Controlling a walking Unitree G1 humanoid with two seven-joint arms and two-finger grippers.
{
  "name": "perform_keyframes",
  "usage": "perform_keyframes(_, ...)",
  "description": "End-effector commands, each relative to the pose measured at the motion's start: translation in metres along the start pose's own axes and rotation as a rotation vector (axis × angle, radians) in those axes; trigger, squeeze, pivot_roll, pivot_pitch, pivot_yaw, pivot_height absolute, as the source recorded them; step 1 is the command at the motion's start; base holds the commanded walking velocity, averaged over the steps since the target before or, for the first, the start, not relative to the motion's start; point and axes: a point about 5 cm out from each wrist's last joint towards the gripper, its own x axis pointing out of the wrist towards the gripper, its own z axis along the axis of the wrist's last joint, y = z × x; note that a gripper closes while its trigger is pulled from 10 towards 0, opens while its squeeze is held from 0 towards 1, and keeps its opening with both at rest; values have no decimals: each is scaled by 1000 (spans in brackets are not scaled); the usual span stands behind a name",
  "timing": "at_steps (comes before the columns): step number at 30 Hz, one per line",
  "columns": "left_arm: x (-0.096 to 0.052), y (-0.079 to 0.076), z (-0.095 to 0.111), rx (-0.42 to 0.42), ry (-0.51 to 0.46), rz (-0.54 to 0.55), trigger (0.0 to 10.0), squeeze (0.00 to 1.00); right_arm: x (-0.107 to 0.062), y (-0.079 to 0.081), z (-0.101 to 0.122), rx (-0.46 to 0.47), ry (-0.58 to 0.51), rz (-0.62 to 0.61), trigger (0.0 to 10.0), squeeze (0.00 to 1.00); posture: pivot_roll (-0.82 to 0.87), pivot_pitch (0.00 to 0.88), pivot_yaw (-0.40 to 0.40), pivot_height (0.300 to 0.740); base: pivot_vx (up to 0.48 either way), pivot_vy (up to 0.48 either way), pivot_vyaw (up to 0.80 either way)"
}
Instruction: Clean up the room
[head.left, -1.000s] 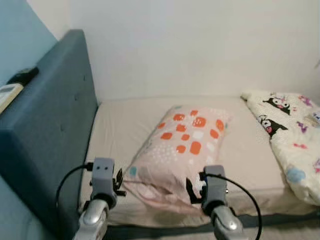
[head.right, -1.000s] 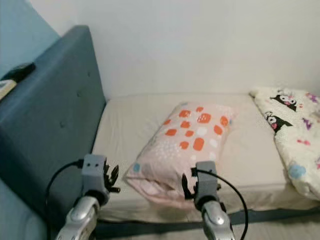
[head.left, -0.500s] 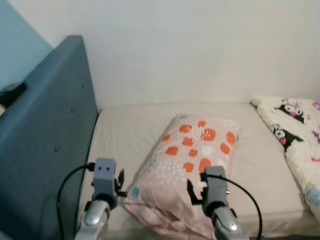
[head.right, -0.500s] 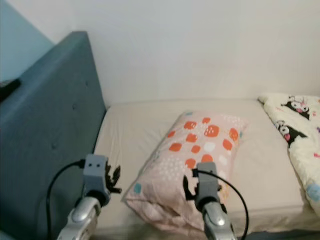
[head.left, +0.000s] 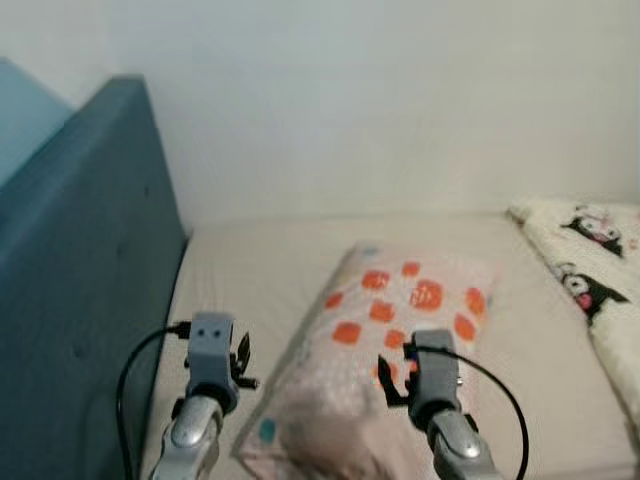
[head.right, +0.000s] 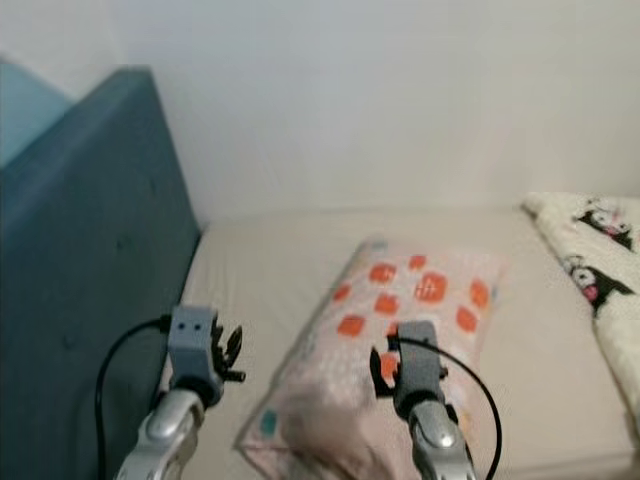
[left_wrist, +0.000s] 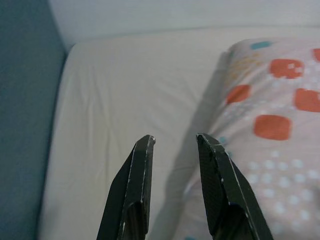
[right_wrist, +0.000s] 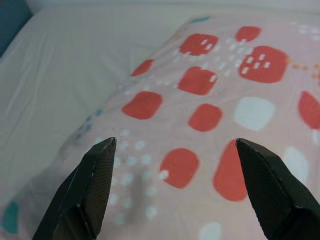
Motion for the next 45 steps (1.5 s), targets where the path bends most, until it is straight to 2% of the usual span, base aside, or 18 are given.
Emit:
perform_keyframes(1,-2,2,-3,6,12,7,10000,0,-2,-4,-5,-8,21,-16,10000,0,-7,53,-50,740,0,0,0)
perform_keyframes(14,-2,2,-3,16,13,-2,10000,0,0,-4,-7,7,29,-7,10000,0,-3,46,-52,740,0,0,0)
perform_keyframes(31,-3,-1,-8,45,39,-45,10000,0,-4,8,-11,77,54,43,10000,0,-5,33,-40,740,0,0,0)
perform_keyframes(38,-5,-1,-9,26,49,-53,10000,0,-5,10,-12,107,59,51,10000,0,-1,35,-39,740,0,0,0)
perform_keyframes(45,-6,-1,-9,21,52,-58,10000,0,-5,10,-12,109,64,58,10000,0,2,44,-40,740,-310,0,0)
